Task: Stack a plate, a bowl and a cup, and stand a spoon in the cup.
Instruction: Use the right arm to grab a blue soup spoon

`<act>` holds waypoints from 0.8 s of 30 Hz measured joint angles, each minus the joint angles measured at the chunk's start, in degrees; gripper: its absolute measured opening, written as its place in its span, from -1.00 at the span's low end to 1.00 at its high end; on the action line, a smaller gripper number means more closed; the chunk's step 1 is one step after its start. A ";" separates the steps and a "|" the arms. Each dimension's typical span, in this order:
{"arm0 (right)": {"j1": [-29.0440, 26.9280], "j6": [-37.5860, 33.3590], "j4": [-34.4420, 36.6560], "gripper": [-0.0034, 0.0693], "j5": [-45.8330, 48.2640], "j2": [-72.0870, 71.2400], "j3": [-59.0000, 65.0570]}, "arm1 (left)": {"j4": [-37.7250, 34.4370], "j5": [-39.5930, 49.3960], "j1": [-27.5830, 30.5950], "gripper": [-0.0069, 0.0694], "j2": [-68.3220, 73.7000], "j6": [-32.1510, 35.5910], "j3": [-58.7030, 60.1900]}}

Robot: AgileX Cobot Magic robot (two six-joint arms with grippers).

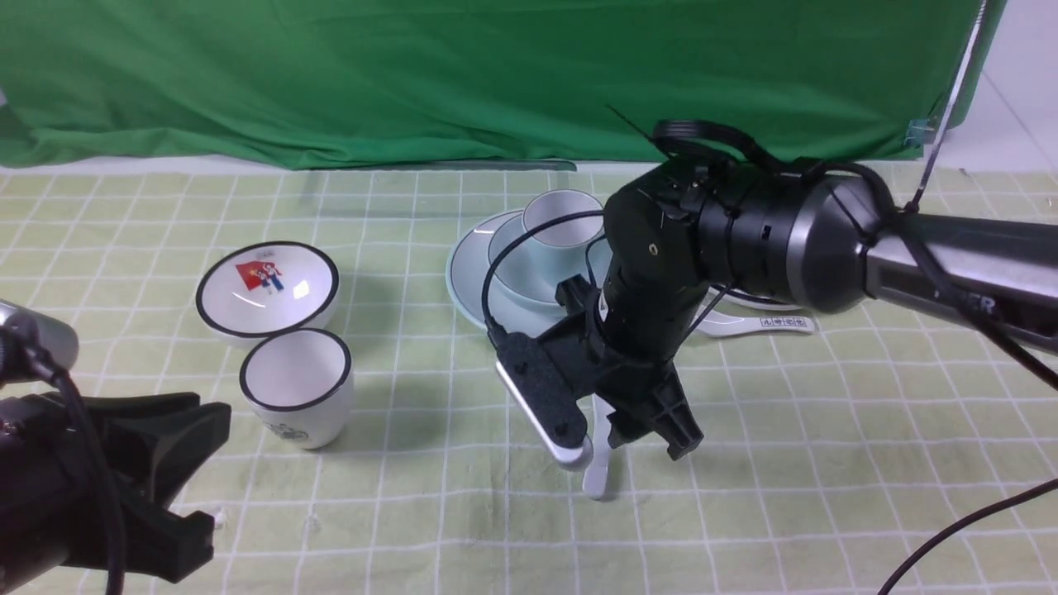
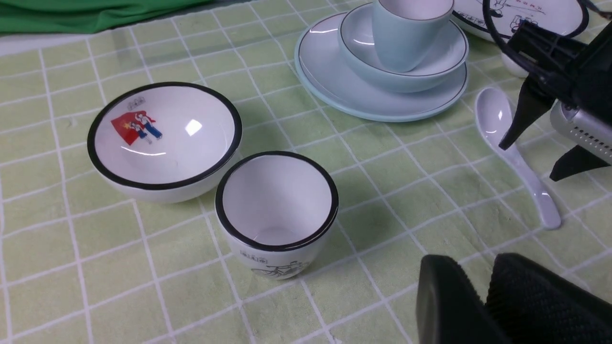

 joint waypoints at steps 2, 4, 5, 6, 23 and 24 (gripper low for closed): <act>0.00 -0.61 0.00 0.29 -0.52 0.61 0.00 | 0.00 0.00 0.00 -0.56 0.00 0.00 0.00; 0.00 -1.81 0.00 0.20 -0.78 2.15 0.00 | 0.00 0.00 0.00 -0.56 0.00 0.00 0.00; 0.00 -2.13 0.00 0.16 -0.84 2.47 0.00 | 0.00 0.00 0.00 -0.56 0.00 0.00 0.00; 0.00 -2.13 0.00 0.15 -0.91 2.54 0.00 | 0.00 0.00 0.00 -0.56 0.00 0.00 0.00; 0.17 21.12 3.71 -0.69 4.30 -0.04 -0.72 | -0.05 0.12 0.00 -0.51 0.00 0.99 0.00; 0.11 24.78 4.39 -0.69 4.28 -0.97 -1.42 | -0.05 0.12 0.00 -0.51 0.00 1.09 0.00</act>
